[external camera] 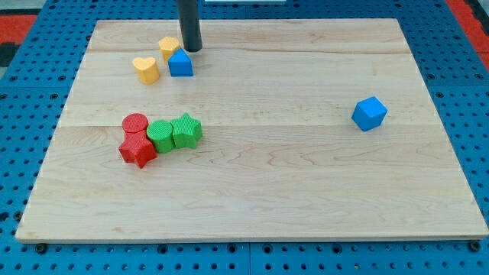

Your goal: Push the blue cube towards the right of the green star

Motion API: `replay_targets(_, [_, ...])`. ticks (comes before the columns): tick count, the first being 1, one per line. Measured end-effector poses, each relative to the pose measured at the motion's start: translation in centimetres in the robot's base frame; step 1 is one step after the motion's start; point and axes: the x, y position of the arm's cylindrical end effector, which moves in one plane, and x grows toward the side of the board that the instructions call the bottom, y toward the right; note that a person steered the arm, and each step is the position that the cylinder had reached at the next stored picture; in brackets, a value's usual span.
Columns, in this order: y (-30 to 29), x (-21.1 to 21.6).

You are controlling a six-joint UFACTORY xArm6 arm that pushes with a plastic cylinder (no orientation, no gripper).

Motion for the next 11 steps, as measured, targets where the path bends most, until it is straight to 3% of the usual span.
replay_targets(1, [-1.1,-3.6])
replay_targets(2, [-6.5,-2.8])
replay_targets(4, [-3.1,1.9])
replay_targets(5, [3.1,1.0])
replay_targets(6, [15.4,4.8])
replay_targets(7, [23.9,12.2])
replay_targets(8, [31.6,12.9])
replay_targets(9, [35.5,14.0])
replay_targets(10, [27.9,16.0])
replay_targets(11, [16.9,15.3])
